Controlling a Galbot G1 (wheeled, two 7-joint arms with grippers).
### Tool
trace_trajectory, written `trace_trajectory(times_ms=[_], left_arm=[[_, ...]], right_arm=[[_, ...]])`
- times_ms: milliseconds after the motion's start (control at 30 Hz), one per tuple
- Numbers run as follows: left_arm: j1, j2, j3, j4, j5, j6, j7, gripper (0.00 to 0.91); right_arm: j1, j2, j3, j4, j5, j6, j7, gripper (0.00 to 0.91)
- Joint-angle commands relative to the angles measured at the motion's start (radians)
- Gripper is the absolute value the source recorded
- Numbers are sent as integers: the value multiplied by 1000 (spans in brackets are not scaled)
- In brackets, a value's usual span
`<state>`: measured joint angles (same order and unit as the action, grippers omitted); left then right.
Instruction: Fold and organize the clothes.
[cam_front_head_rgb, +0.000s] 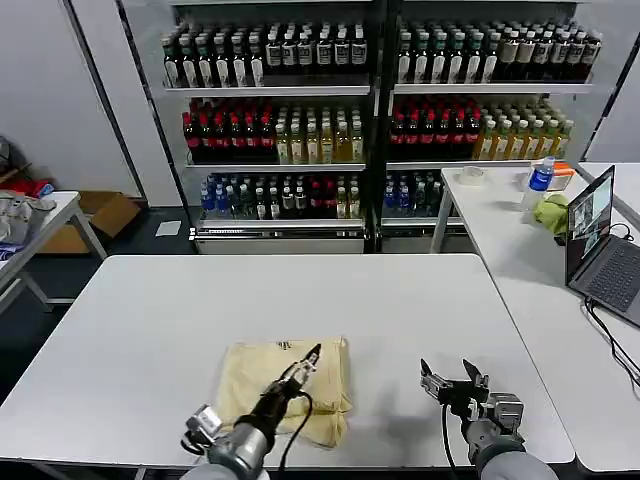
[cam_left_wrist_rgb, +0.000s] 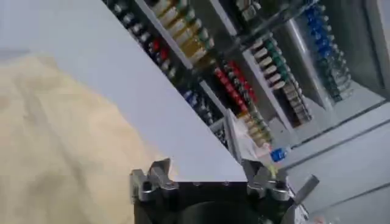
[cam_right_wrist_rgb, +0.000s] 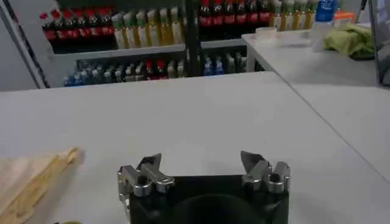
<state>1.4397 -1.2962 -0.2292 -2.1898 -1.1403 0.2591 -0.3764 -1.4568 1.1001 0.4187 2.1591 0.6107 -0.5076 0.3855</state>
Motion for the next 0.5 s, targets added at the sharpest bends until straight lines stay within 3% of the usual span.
trace_trajectory(times_ms=[33, 333, 500], left_arm=[[54, 87, -228, -17, 85, -3, 11, 907], [59, 130, -318, 52, 59, 40, -1, 907], [79, 147, -346, 79, -15, 139, -2, 907]], right_arm=[[1, 1, -1, -2, 0, 1, -1, 907], [-1, -3, 5, -3, 1, 2, -2, 907], [-3, -2, 6, -3, 1, 2, -2, 907]])
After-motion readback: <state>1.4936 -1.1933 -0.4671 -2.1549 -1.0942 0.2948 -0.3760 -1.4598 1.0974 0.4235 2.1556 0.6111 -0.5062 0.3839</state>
